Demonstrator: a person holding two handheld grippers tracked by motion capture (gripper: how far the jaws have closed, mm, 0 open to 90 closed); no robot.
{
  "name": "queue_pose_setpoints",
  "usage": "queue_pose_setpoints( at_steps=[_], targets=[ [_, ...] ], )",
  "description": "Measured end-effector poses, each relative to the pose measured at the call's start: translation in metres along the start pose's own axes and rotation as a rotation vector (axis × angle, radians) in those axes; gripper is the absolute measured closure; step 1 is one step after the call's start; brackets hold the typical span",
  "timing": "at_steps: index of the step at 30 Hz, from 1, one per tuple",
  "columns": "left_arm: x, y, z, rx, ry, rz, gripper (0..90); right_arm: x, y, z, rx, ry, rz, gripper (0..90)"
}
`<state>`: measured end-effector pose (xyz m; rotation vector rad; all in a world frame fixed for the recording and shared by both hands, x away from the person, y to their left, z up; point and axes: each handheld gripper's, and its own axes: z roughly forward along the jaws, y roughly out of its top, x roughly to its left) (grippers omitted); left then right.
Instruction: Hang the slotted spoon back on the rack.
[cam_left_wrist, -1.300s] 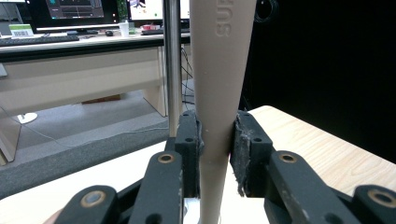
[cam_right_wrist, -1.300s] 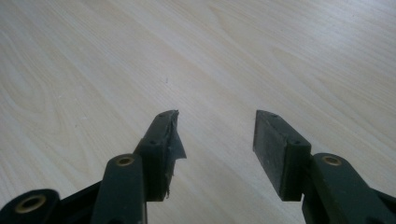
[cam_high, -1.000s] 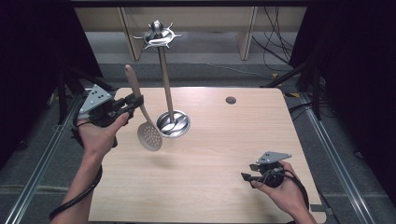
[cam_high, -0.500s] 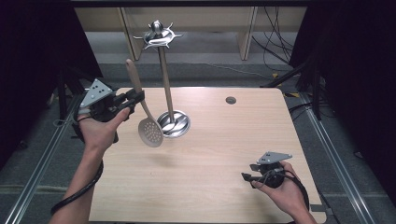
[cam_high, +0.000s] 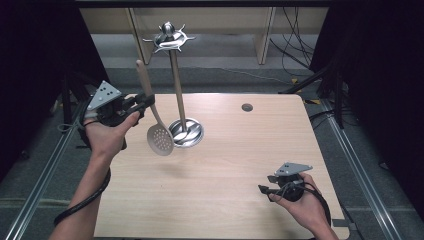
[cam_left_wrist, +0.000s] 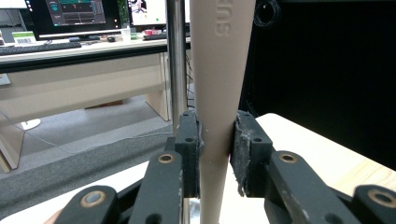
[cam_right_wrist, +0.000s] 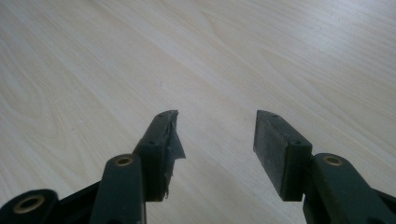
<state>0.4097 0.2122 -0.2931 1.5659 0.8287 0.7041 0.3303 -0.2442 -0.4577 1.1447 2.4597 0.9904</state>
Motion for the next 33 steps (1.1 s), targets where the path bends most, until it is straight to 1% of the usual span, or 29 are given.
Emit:
queue_pose_setpoints(
  at_steps=[1,2,4,7,8,11,13,14,18,19,20,22,23,26,27,30,31,32,33],
  targets=[
    [0.000,0.000,0.001,0.003,0.000,0.001,72.8,0.000,0.000,0.001,-0.005,0.001,0.001,49.7],
    [0.000,0.000,0.002,0.003,0.003,-0.004,72.8,0.000,0.001,0.001,0.008,0.004,0.002,49.7],
    [0.001,0.000,0.004,0.006,0.005,-0.002,72.8,0.001,0.000,0.002,-0.010,0.004,0.007,49.6],
    [0.002,0.001,0.007,0.006,0.007,0.000,72.8,-0.001,0.000,0.001,0.010,0.007,-0.002,49.5],
    [0.002,0.001,0.008,0.003,0.007,-0.002,72.8,-0.001,0.000,0.001,0.000,0.005,-0.007,49.5],
    [0.002,0.003,0.009,-0.001,0.011,-0.002,72.8,-0.001,0.000,0.001,-0.001,0.005,-0.006,49.4],
    [0.002,0.004,0.010,0.004,0.015,0.002,72.8,0.000,0.000,0.002,0.001,0.006,-0.004,49.3],
    [0.003,0.005,0.011,0.004,0.015,0.004,72.8,0.000,0.000,0.003,-0.010,0.005,0.005,49.2],
    [0.004,0.005,0.015,0.010,0.017,-0.004,72.8,0.000,0.000,0.002,-0.010,0.005,0.003,49.1],
    [0.005,0.005,0.016,0.010,0.018,-0.002,72.8,0.000,0.000,0.001,0.008,0.008,0.000,49.1],
    [0.006,0.006,0.017,0.012,0.019,0.000,72.8,0.000,0.000,0.001,0.003,0.008,-0.001,49.1],
    [0.006,0.007,0.018,0.015,0.021,-0.005,72.8,0.000,0.000,0.001,0.008,0.009,-0.001,49.1],
    [0.006,0.007,0.019,0.018,0.020,0.001,72.8,0.000,0.000,0.001,0.009,0.009,-0.001,49.0],
    [0.006,0.008,0.023,0.025,0.020,0.002,72.8,0.000,0.000,0.002,0.012,0.013,0.002,48.9],
    [0.007,0.008,0.024,0.026,0.019,0.004,72.7,0.001,0.000,0.002,0.004,0.015,0.018,48.9],
    [0.007,0.008,0.027,0.032,0.024,0.003,72.8,0.001,0.000,0.002,0.005,0.016,0.018,48.8],
    [0.007,0.008,0.028,0.032,0.023,0.001,72.7,0.000,0.000,0.002,-0.001,0.011,0.004,48.8],
    [0.008,0.009,0.029,0.032,0.024,0.002,72.8,0.000,0.000,0.002,0.000,0.011,0.003,48.8],
    [0.007,0.009,0.030,0.035,0.025,-0.006,72.8,0.000,0.000,0.002,0.006,0.013,0.002,48.8]
  ],
)
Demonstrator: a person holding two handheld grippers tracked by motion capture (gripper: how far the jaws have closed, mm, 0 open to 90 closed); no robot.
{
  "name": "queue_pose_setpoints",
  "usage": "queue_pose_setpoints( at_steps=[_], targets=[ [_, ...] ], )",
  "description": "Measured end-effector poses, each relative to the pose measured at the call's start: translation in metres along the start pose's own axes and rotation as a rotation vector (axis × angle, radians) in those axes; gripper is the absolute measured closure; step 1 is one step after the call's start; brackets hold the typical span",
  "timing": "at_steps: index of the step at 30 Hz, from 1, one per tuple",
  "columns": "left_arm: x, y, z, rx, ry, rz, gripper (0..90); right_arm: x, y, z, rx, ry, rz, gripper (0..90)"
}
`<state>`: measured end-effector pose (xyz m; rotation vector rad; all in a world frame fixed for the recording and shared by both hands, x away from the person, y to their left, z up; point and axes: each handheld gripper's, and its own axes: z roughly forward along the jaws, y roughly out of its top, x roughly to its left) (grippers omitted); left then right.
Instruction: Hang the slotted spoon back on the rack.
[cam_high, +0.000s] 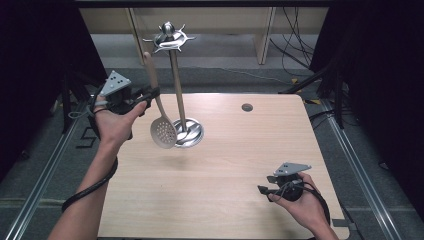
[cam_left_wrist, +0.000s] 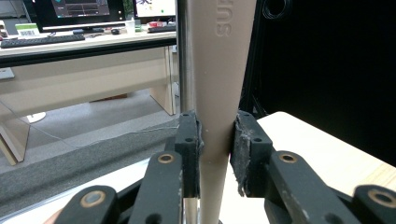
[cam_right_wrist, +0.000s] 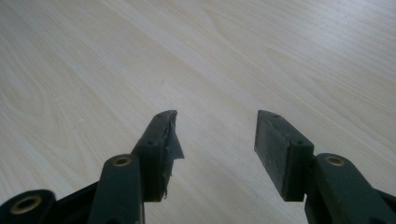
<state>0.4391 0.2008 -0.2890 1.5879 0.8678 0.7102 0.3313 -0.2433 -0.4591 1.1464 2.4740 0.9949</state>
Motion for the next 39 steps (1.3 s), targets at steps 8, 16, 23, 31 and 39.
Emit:
queue_pose_setpoints(
  at_steps=[8,16,23,31,39],
  targets=[
    [0.002,0.003,0.007,0.005,0.006,-0.005,72.7,0.001,0.000,0.000,-0.001,0.003,0.013,48.6],
    [0.007,0.003,0.013,0.020,0.014,0.000,72.7,0.001,-0.001,0.004,-0.032,-0.010,-0.001,48.4],
    [0.006,0.005,0.019,0.030,0.022,-0.002,72.7,0.001,-0.001,0.004,-0.033,-0.010,-0.002,48.4],
    [0.008,0.004,0.022,0.033,0.027,-0.005,72.7,0.001,-0.001,0.003,-0.023,-0.008,-0.005,48.4],
    [0.009,0.004,0.024,0.040,0.030,-0.006,72.7,0.001,-0.001,0.004,-0.030,-0.010,-0.004,48.3]
  ],
)
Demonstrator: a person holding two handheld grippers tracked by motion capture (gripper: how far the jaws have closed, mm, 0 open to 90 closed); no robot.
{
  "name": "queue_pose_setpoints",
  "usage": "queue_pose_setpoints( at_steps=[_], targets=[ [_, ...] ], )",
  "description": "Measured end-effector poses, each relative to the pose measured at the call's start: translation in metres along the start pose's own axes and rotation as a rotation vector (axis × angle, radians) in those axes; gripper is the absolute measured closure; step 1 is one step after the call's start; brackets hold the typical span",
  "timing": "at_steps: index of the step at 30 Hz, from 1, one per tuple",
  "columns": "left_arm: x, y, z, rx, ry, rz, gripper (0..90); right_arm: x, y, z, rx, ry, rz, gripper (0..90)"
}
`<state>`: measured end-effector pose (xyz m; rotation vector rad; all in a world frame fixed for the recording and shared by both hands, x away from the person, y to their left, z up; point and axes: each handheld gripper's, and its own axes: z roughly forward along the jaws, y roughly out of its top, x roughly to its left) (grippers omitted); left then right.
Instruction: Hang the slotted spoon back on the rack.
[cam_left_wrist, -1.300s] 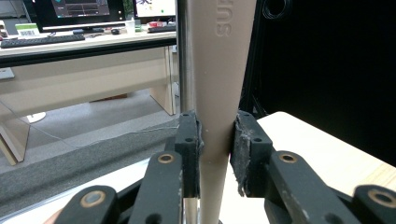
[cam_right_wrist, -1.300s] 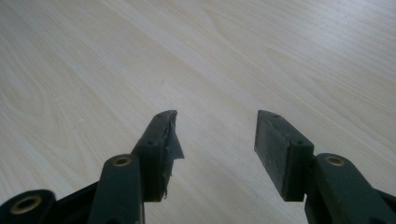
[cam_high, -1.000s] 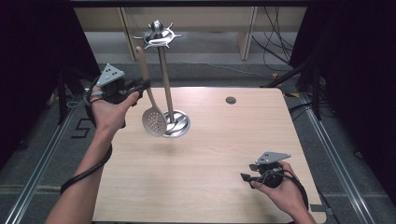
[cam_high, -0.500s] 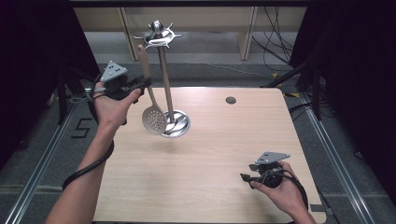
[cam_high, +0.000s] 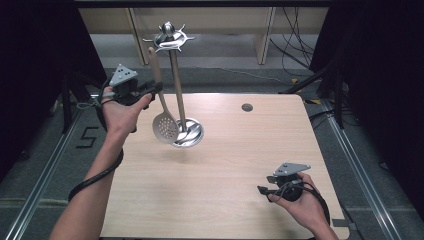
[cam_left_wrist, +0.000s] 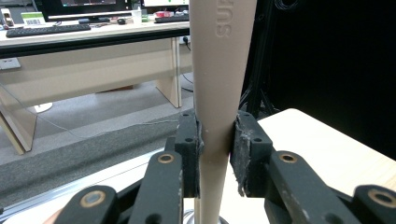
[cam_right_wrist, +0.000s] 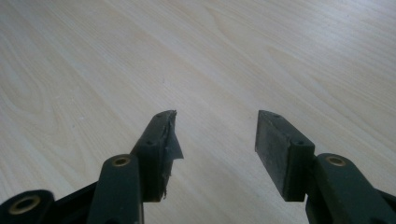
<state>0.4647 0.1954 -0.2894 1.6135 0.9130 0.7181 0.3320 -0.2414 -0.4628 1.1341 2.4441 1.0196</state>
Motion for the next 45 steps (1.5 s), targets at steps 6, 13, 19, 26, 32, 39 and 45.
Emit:
queue_pose_setpoints(
  at_steps=[6,13,19,26,32,39,45],
  targets=[
    [0.000,0.001,0.003,0.005,0.002,0.006,72.7,-0.001,0.001,-0.002,0.028,0.007,-0.012,48.3],
    [0.000,0.001,0.006,0.013,0.005,0.000,72.7,-0.001,0.001,-0.003,0.028,0.007,-0.011,48.3],
    [0.001,0.000,0.008,0.020,0.008,0.007,72.7,-0.001,0.001,-0.002,0.028,0.008,-0.013,48.2],
    [0.001,0.001,0.011,0.025,0.007,0.006,72.7,-0.001,0.001,-0.002,0.030,0.009,-0.015,48.2],
    [0.001,0.000,0.014,0.032,0.006,0.004,72.7,-0.001,0.001,-0.003,0.042,0.012,-0.017,48.1],
    [0.002,-0.002,0.015,0.031,0.009,0.020,72.5,-0.001,0.001,-0.003,0.044,0.014,-0.016,47.7],
    [0.002,-0.003,0.015,0.021,0.014,0.026,72.0,-0.001,0.001,-0.002,0.044,0.014,-0.017,47.6]
  ],
)
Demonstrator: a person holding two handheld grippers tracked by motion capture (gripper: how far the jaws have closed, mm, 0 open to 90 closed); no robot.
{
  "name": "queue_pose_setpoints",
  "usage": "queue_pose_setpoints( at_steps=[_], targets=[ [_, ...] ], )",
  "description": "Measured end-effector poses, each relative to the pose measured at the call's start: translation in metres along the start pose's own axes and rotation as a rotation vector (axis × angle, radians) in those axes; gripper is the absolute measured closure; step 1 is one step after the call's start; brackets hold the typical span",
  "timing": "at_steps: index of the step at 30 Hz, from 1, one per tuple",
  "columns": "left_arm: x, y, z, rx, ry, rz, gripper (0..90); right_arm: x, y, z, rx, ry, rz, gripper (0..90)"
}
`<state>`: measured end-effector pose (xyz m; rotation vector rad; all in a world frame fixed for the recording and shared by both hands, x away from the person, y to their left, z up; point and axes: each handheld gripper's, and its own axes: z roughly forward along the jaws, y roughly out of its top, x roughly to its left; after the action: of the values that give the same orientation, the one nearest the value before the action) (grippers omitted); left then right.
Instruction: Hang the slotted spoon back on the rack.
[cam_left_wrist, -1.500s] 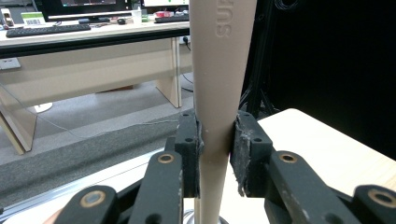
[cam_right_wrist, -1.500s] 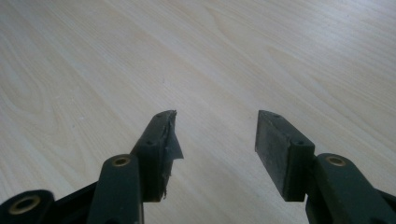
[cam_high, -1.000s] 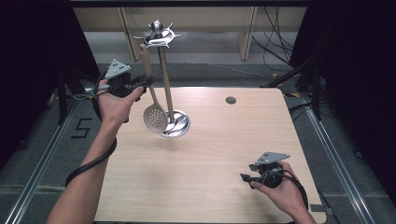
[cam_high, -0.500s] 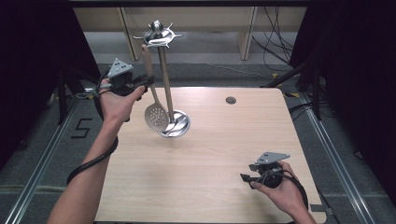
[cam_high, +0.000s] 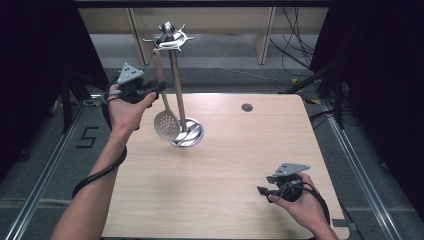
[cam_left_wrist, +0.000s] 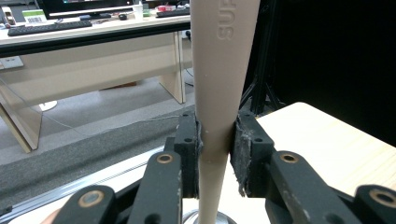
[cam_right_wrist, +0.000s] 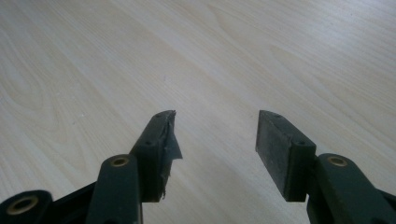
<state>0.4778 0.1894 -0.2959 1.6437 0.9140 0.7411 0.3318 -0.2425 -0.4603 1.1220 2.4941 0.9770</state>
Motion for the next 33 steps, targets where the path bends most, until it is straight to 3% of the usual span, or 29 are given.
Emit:
queue_pose_setpoints(
  at_steps=[3,6,8,9,15,20,21,23,28,33],
  targets=[
    [-0.001,-0.001,-0.001,-0.016,0.001,-0.001,70.1,0.000,-0.001,0.001,-0.018,-0.003,0.001,47.6],
    [-0.002,-0.003,-0.005,-0.042,0.018,0.009,59.4,0.000,0.000,0.000,0.002,0.000,-0.001,47.5],
    [-0.002,-0.006,-0.009,-0.056,0.029,0.013,53.5,0.001,-0.001,0.003,-0.032,-0.002,0.012,47.4],
    [-0.002,-0.009,-0.012,-0.060,0.035,0.014,51.0,0.002,-0.001,0.002,-0.024,0.002,0.020,47.3],
    [-0.001,-0.025,-0.031,-0.074,0.039,0.023,41.1,0.002,0.000,0.001,-0.014,-0.001,0.016,47.2],
    [-0.003,-0.042,-0.050,-0.071,0.028,0.022,38.7,0.002,0.000,0.002,-0.022,-0.003,0.019,47.1],
    [-0.003,-0.045,-0.054,-0.071,0.025,0.023,38.7,0.001,-0.001,0.003,-0.028,-0.013,-0.002,47.1],
    [-0.003,-0.052,-0.061,-0.069,0.020,0.021,38.5,0.002,0.000,0.002,-0.024,-0.003,0.021,47.0],
    [-0.004,-0.068,-0.078,-0.062,0.015,0.021,38.2,0.002,0.000,0.001,-0.011,-0.005,0.017,46.9],
    [-0.008,-0.090,-0.091,-0.047,-0.001,-0.010,37.8,0.001,0.000,0.001,-0.006,-0.009,-0.001,46.8]
  ],
)
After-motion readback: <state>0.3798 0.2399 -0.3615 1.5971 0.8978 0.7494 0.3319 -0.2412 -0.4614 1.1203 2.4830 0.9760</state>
